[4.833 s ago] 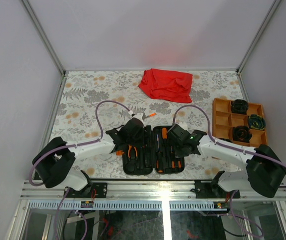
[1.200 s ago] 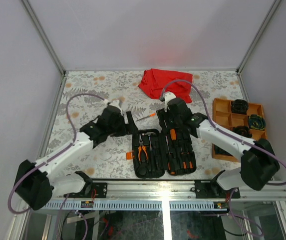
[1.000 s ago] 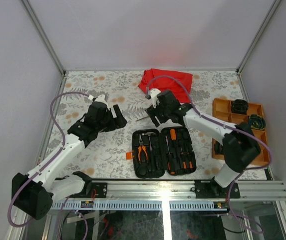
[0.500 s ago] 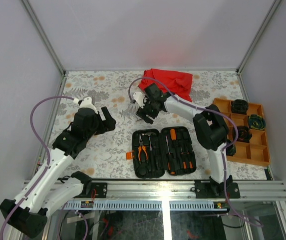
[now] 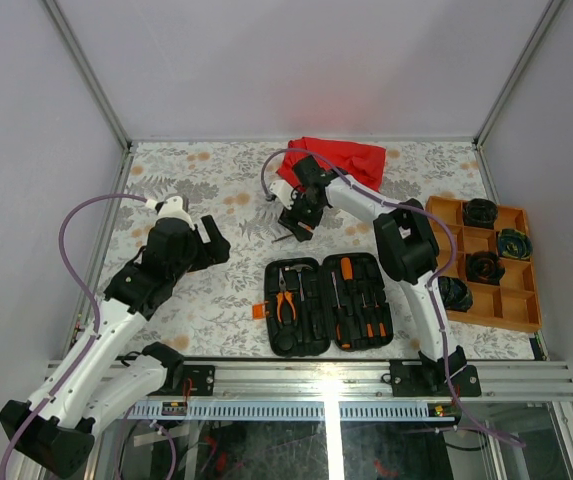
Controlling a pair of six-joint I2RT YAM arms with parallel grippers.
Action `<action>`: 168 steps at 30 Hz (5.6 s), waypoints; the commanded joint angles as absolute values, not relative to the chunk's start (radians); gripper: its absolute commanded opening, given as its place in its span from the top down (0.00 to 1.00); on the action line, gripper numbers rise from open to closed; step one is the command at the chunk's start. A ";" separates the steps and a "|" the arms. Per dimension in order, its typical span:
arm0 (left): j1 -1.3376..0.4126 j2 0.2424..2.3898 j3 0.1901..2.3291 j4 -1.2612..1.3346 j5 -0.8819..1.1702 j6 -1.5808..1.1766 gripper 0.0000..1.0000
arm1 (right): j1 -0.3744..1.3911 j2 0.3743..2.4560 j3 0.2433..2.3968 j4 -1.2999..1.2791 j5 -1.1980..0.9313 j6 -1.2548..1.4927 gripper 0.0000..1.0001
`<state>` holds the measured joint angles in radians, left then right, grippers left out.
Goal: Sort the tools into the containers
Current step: Pick up the screwdriver from the center of the board, then place the screwdriver in the storage box.
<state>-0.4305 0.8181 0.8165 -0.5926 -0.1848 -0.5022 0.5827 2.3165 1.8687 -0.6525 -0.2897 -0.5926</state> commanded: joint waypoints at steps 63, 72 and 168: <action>-0.426 0.898 0.790 -0.512 -0.099 -0.510 0.17 | 0.612 1.618 1.158 -0.280 0.100 0.254 0.94; -0.436 0.984 0.726 -0.410 0.065 -0.586 0.20 | 0.612 1.293 0.882 -0.192 0.016 0.513 0.95; -0.962 1.252 0.652 -0.167 -0.177 -0.819 0.25 | 0.995 1.290 0.842 -0.442 0.227 0.715 0.82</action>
<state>-0.9562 1.2446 0.6285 -0.1802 -0.1654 -0.8261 1.0332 1.2388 0.8108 -0.4519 0.2859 0.7506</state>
